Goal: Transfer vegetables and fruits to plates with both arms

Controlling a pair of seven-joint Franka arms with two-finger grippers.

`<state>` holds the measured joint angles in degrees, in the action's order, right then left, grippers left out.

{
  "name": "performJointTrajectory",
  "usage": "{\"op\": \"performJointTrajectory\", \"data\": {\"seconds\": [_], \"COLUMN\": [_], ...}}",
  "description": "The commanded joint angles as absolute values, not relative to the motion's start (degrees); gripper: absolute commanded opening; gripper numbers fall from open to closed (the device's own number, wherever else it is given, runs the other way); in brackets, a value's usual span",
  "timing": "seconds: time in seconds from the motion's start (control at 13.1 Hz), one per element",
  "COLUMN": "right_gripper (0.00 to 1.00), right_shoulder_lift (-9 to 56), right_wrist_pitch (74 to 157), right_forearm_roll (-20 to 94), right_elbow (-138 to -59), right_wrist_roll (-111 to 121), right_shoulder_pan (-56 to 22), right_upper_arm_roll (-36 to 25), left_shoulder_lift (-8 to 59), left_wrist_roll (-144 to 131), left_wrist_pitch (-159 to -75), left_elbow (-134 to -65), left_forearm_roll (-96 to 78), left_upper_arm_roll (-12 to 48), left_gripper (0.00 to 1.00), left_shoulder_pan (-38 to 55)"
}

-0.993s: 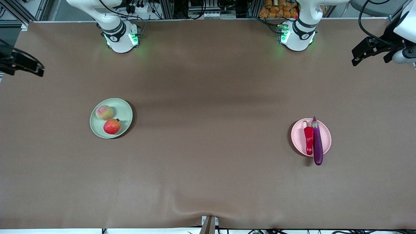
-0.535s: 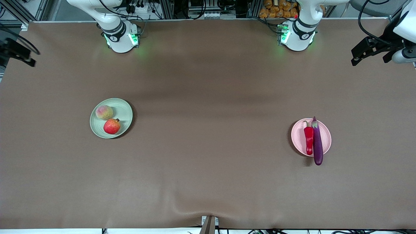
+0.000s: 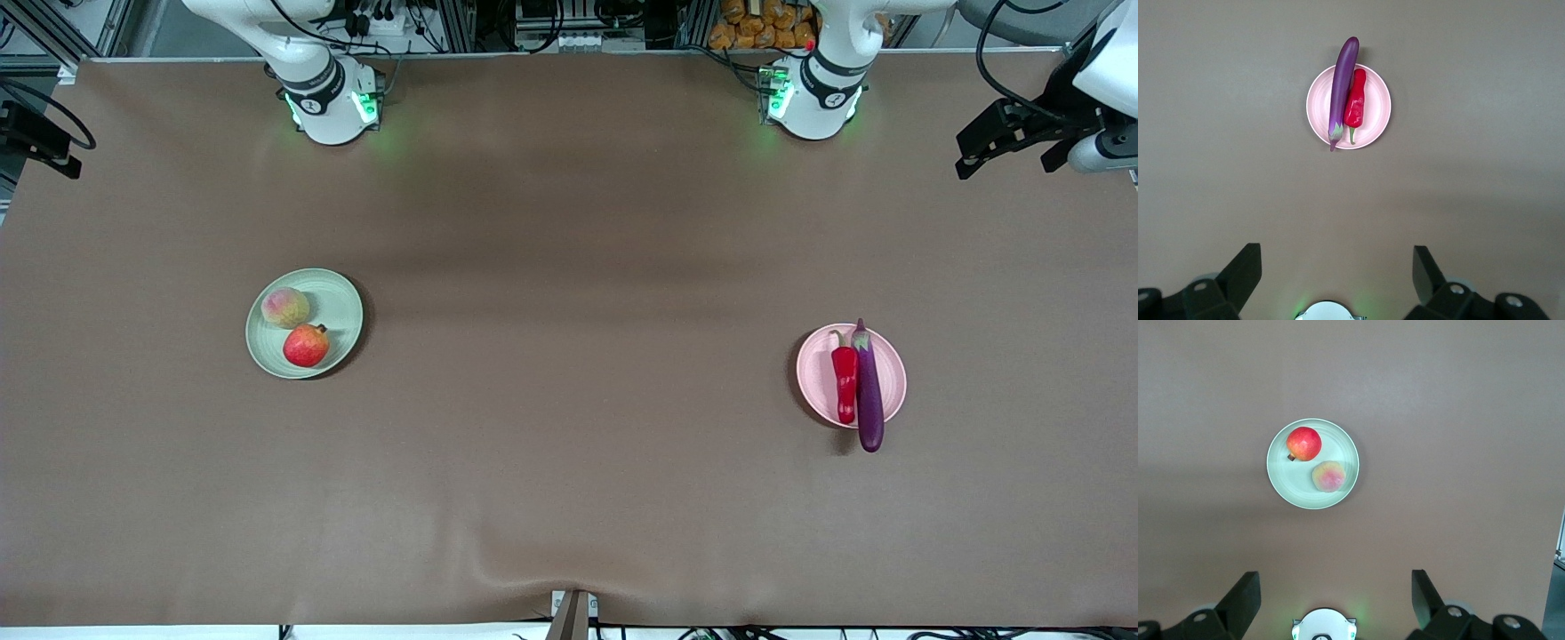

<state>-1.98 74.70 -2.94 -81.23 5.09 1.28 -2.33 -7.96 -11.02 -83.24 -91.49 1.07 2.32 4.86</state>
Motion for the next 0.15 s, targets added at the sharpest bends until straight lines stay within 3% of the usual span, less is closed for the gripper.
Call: {"op": "performJointTrajectory", "data": {"seconds": [0.0, 0.08], "right_gripper": [1.0, 1.0], "right_shoulder_lift": [-4.3, -4.2], "right_wrist_pitch": [77.0, 77.4], "right_forearm_roll": [-1.0, -0.9], "right_elbow": [-84.2, -84.2], "right_wrist_roll": [4.9, 5.2], "right_shoulder_pan": [2.3, 2.4], "right_upper_arm_roll": [-1.4, -1.3], "left_shoulder_lift": [-8.3, -8.3], "left_wrist_roll": [-9.8, -9.8], "left_wrist_pitch": [-82.3, -82.3], "left_elbow": [-90.4, -90.4], "left_forearm_roll": [0.3, 0.3], "left_upper_arm_roll": [2.3, 2.3], "left_gripper": [1.0, 1.0], "left_shoulder_pan": [4.4, 4.4]}}
